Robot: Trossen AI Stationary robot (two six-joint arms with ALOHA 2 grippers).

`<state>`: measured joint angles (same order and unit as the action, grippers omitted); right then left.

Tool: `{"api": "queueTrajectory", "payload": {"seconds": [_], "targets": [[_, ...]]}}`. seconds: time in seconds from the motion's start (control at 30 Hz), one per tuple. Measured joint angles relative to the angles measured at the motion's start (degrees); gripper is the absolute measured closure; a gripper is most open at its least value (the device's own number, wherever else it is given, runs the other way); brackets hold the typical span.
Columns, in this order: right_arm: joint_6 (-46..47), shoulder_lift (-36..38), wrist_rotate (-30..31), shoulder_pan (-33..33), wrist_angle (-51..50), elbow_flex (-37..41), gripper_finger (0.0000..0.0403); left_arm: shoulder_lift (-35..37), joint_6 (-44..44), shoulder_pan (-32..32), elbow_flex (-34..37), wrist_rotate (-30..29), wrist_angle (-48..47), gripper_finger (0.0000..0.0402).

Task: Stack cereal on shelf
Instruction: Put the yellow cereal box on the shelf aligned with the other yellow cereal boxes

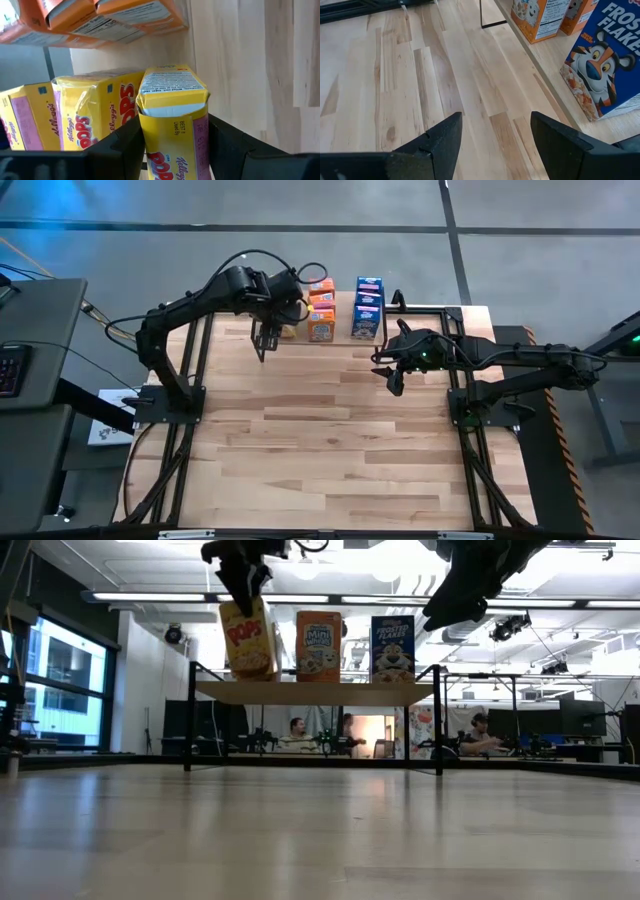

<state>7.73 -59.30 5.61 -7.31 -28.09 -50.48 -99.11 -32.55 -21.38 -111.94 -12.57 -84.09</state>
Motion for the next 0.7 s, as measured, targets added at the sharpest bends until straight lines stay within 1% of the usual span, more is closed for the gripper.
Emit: {"api": "queueTrajectory", "payload": {"seconds": [0.7], "targets": [[1.3,0.0,0.0,0.0,0.0,0.0,0.0173,-0.5,-0.5,-0.5,0.0,0.2,-0.4,0.0232]]}}
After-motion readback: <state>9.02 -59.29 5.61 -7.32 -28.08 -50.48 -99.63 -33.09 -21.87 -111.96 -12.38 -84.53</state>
